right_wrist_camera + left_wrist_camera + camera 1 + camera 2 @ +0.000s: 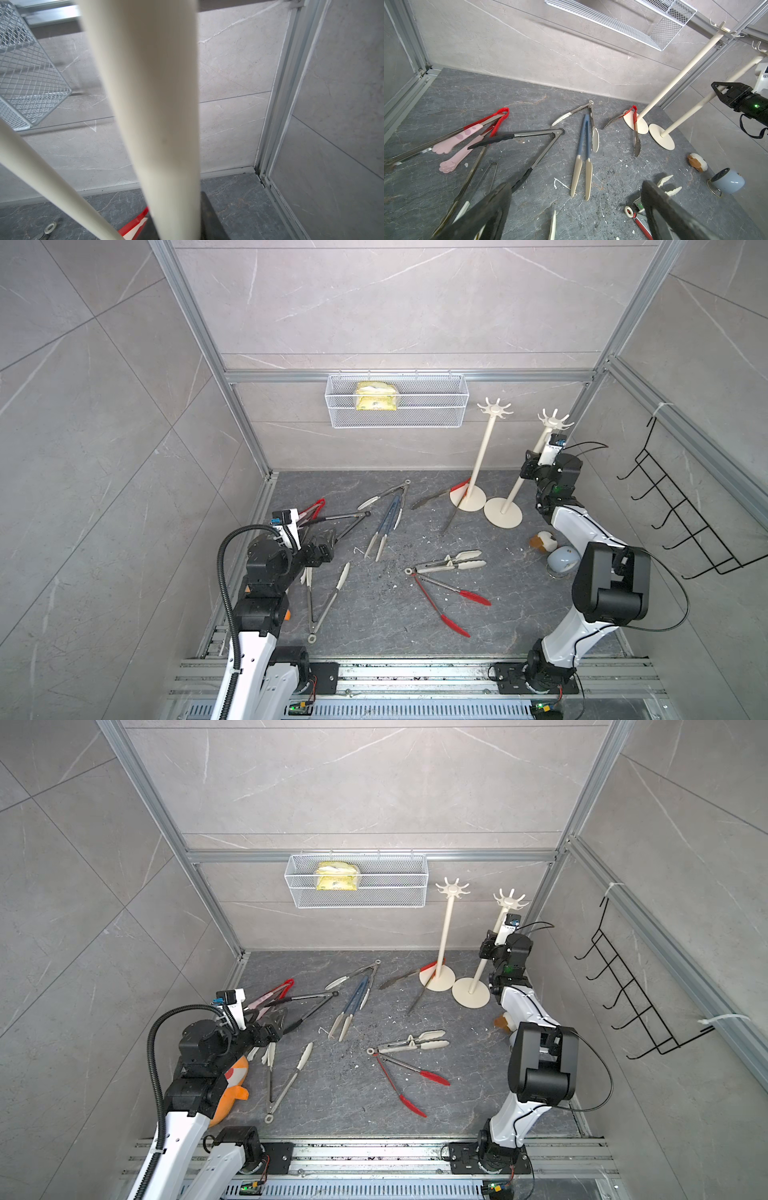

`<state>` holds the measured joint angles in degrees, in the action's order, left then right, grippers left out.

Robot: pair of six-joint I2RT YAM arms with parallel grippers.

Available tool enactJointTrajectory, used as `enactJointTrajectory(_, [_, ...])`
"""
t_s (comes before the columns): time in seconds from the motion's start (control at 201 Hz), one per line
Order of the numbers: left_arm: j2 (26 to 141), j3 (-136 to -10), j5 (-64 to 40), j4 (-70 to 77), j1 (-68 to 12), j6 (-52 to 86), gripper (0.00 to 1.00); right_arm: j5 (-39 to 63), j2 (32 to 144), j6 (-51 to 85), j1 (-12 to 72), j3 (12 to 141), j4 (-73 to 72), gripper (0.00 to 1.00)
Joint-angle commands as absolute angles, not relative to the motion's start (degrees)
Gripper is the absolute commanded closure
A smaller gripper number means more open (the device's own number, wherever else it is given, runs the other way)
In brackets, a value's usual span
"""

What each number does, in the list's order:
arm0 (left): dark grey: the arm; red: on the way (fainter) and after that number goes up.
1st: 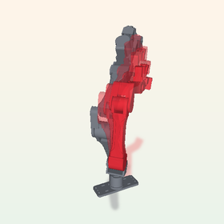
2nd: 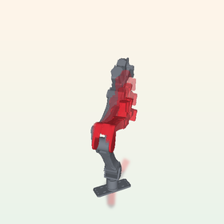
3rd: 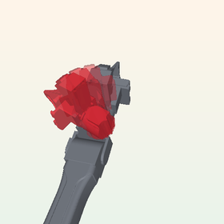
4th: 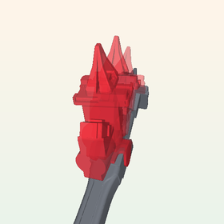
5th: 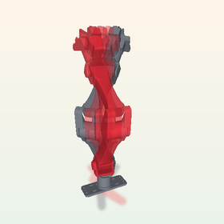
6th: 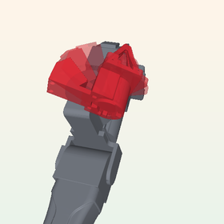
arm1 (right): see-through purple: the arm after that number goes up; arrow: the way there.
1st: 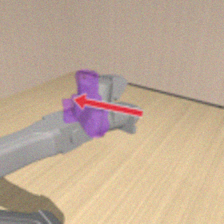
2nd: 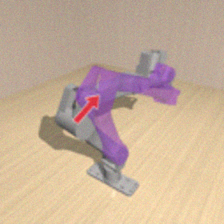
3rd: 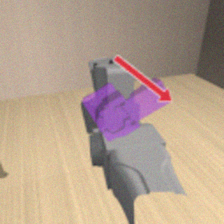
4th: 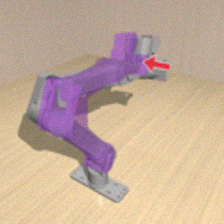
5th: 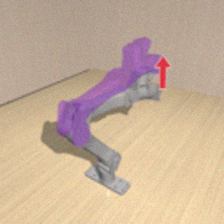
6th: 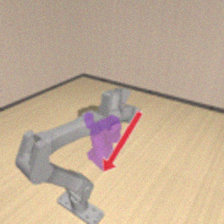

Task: Hang food tongs on kitchen utensil racks
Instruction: Pick up the rack from the center of the board.

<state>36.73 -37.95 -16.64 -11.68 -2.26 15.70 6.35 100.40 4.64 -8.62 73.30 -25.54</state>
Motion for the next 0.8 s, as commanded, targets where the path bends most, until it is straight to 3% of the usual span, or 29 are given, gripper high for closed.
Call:
enactJointTrajectory(0.0, [36.56, -38.19, -17.16, -11.12, -2.55, 17.38, 0.00, 9.12, 99.28, 5.89, -8.15, 74.88, -24.21, 0.84])
enactJointTrajectory(0.413, [40.18, -40.67, -20.12, -8.65, -2.55, 21.57, 0.00, 10.44, 95.76, 2.10, -8.11, 77.16, -19.98, 1.00])
enactJointTrajectory(0.797, [42.79, -41.83, -21.05, -7.21, -3.33, 22.68, 0.00, 11.22, 92.59, -0.96, -8.15, 78.39, -16.23, 1.00])
